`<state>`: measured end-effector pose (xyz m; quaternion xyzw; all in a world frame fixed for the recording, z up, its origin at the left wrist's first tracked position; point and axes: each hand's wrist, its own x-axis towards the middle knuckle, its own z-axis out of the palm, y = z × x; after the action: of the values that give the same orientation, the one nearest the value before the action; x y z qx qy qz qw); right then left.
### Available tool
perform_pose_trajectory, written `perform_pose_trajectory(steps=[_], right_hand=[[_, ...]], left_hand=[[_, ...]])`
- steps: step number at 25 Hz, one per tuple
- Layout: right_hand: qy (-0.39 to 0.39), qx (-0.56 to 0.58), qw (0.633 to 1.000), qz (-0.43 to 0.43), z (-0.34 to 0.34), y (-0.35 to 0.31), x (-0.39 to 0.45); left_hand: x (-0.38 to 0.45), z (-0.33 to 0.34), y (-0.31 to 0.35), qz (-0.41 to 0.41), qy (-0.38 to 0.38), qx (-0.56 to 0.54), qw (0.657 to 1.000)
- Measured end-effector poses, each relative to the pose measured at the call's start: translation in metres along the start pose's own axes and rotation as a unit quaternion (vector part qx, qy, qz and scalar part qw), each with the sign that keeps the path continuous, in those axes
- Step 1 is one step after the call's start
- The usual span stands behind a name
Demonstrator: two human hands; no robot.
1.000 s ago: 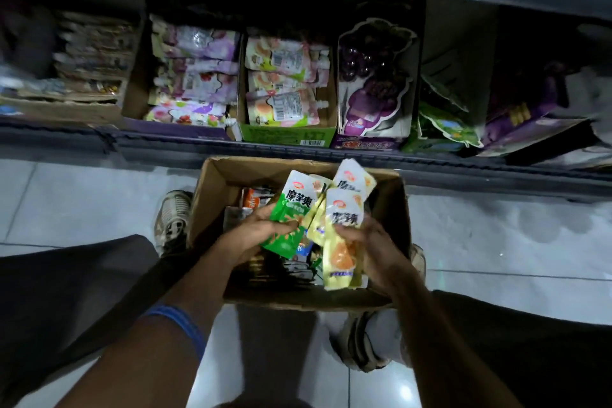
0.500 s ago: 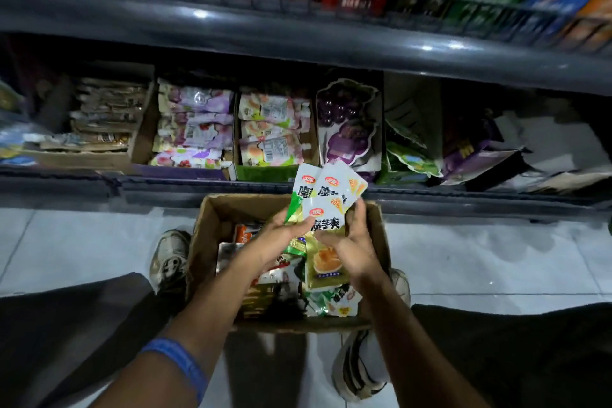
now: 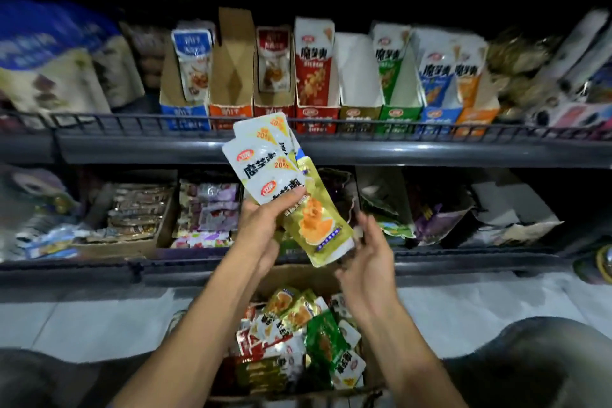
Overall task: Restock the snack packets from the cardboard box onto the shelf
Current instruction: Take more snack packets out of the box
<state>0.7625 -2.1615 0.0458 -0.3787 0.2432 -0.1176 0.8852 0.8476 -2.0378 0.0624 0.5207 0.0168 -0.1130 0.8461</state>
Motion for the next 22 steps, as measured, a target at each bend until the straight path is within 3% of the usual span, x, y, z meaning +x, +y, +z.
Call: perform_pose_trajectory(steps=[2, 4, 6, 8, 10, 12, 14, 15, 19, 22], right_hand=[[-0.035, 0.106, 0.991, 0.067, 0.017, 0.000, -0.012], [-0.074, 0.109, 0.989, 0.069, 0.043, -0.003, -0.020], [-0.097, 0.069, 0.992, 0.053, 0.062, -0.011, -0.022], [-0.116, -0.072, 0.990, -0.030, 0.065, -0.023, -0.020], [-0.115, -0.240, 0.953, -0.143, 0.060, -0.040, -0.013], [-0.147, -0.375, 0.882, -0.246, 0.061, -0.059, -0.004], [-0.165, -0.471, 0.814, -0.297, 0.066, -0.072, 0.007], [-0.165, -0.483, 0.804, -0.306, 0.069, -0.077, 0.012], [-0.137, -0.368, 0.880, -0.267, 0.071, -0.088, 0.030], [-0.144, -0.365, 0.891, -0.230, 0.071, -0.095, 0.040]], left_hand=[[-0.007, 0.015, 0.016, 0.023, -0.022, 0.007, 0.999], [-0.020, 0.030, 0.022, 0.025, -0.048, 0.015, 0.998], [-0.027, 0.038, 0.028, 0.021, -0.049, 0.009, 0.999], [-0.023, 0.037, 0.041, 0.021, -0.034, 0.017, 0.999], [-0.018, 0.037, 0.055, 0.015, -0.039, 0.044, 0.998], [-0.013, 0.040, 0.064, 0.000, -0.054, 0.056, 0.997], [-0.006, 0.045, 0.070, -0.024, -0.075, 0.052, 0.996], [-0.002, 0.048, 0.074, -0.026, -0.083, 0.058, 0.995], [0.020, 0.055, 0.084, -0.019, -0.110, 0.088, 0.990], [0.033, 0.065, 0.084, -0.007, -0.115, 0.124, 0.985]])
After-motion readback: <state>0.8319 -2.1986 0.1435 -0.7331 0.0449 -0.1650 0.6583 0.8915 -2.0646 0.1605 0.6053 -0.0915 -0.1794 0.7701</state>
